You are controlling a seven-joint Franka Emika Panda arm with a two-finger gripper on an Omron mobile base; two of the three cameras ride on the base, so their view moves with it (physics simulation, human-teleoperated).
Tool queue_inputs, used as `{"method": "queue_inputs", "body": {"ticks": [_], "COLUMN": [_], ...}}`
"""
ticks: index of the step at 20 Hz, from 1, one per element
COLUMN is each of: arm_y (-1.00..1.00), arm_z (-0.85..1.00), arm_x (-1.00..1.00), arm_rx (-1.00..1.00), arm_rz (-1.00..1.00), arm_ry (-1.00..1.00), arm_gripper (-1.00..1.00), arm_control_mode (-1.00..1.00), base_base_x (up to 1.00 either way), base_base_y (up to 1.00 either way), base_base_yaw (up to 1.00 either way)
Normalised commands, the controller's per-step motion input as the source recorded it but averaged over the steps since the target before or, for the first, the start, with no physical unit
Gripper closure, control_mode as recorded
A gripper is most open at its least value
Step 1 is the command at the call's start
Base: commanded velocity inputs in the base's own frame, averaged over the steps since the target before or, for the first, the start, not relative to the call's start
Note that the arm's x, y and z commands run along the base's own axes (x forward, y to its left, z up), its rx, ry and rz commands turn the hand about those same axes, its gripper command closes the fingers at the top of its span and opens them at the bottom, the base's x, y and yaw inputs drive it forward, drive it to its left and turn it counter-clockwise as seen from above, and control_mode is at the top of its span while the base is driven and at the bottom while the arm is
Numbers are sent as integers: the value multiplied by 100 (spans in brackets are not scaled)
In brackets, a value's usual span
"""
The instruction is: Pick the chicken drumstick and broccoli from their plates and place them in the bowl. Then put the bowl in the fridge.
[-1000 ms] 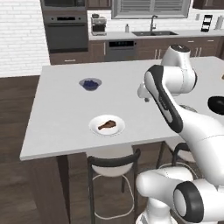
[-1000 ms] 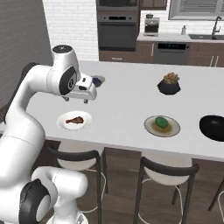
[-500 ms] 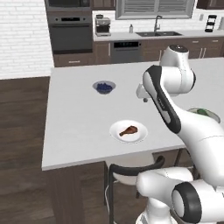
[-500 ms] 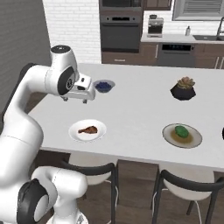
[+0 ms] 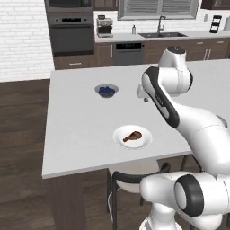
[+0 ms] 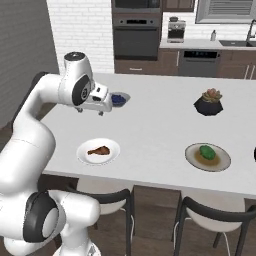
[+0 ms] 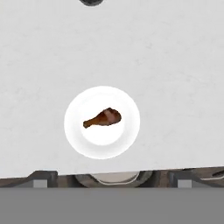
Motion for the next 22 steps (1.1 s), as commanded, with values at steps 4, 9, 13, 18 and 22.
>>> {"method": "queue_inputs", "body": {"ticks": [4,9,13,18,22], "arm_y": [41,33,15,0,1], "arm_z": [-73,-88,-95,-60,-69], "arm_x": [40,16,10,26,51], "arm_rx": [0,2,15,24,10], "arm_rz": [-37,-44,-38,-31,-26], "arm_ry": [8,11,10,13,7], "arm_gripper": [-100,-100,-100,-100,-100], "arm_control_mode": [-100,-100,-100,-100,-100], "base_base_x": [0,0,0,0,0], "base_base_y": [0,0,0,0,0], "base_base_yaw": [0,0,0,0,0]}}
